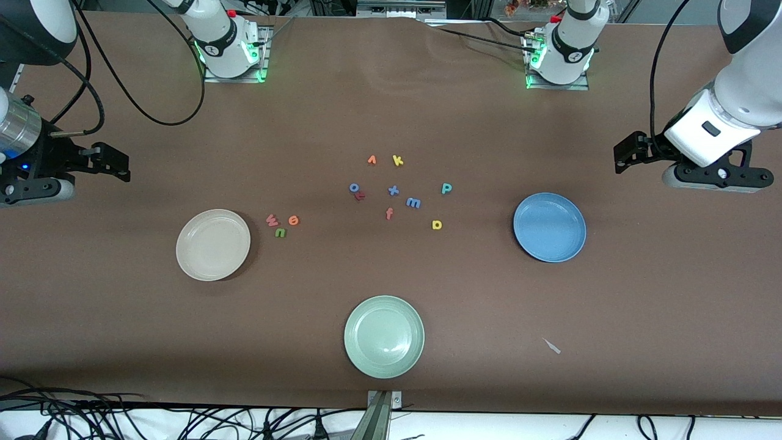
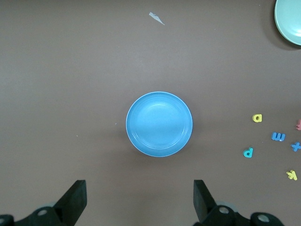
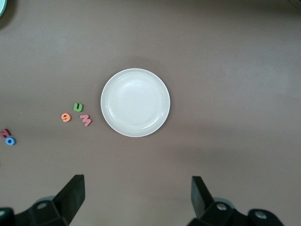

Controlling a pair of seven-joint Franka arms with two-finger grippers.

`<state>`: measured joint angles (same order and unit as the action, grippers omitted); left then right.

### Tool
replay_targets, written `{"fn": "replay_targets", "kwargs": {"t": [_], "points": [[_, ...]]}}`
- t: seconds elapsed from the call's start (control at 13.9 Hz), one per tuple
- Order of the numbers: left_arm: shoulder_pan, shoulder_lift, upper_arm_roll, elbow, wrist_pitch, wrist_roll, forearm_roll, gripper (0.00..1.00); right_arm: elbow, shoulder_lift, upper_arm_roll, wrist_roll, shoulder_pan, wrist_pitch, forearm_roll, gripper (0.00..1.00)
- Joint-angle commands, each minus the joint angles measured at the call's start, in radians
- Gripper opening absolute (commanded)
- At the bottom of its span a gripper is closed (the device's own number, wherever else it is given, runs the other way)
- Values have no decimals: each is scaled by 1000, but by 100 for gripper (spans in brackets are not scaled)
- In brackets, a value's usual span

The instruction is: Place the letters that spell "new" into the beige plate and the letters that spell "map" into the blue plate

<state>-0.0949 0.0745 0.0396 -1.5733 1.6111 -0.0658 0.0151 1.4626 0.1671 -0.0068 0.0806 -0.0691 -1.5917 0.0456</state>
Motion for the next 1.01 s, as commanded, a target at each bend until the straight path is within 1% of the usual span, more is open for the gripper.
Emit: {"fn": "replay_targets", "kwargs": {"t": [0.0,0.14,0.94], "points": [[4,14,0,30,-13,17,28,100,-28,8,1,-5,2,9,11,100],[4,15,0,30,-11,18,26,100,-45,9,-1,-4,5,12,13,100],[6,13,0,30,-13,18,26,100,-53,6,-1,-1,6,21,10,100]]}}
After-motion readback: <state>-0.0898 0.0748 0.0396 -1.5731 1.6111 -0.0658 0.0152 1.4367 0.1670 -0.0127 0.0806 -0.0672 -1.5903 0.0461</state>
